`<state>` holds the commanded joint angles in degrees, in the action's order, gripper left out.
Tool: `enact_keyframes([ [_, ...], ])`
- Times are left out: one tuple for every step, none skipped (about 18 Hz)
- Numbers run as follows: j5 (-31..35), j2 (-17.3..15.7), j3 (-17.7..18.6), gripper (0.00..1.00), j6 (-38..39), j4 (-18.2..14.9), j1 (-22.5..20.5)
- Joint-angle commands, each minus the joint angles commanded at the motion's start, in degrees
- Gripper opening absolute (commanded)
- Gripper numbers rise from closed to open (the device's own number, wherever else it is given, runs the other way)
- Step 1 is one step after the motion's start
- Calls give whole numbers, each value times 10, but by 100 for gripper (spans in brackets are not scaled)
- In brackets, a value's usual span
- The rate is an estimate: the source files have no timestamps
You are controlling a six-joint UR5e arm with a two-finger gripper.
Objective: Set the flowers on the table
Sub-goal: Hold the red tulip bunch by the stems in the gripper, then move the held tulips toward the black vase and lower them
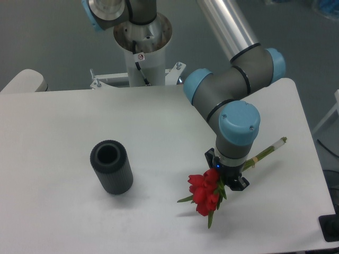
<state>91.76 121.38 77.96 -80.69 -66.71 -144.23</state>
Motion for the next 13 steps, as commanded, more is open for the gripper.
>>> enact_keyframes([
  [0,0,3,4,4,1,0],
  [0,0,4,4,17,1,0],
  [0,0,4,4,37,1,1],
  [0,0,5,3,60,1,1],
  [0,1,6,3,81,2,7],
  [0,1,10,3,99,2,14],
  [0,0,17,3,119,3,16],
  [0,-1,25,3,140,4,17],
  [0,-3,30,3,159,5,18],
  [0,-5,35,3,181,5,24],
  [0,-5,41,3,205,7,31],
  [0,-4,47,3,233,8,35],
  [0,-4,47,3,265,9,40],
])
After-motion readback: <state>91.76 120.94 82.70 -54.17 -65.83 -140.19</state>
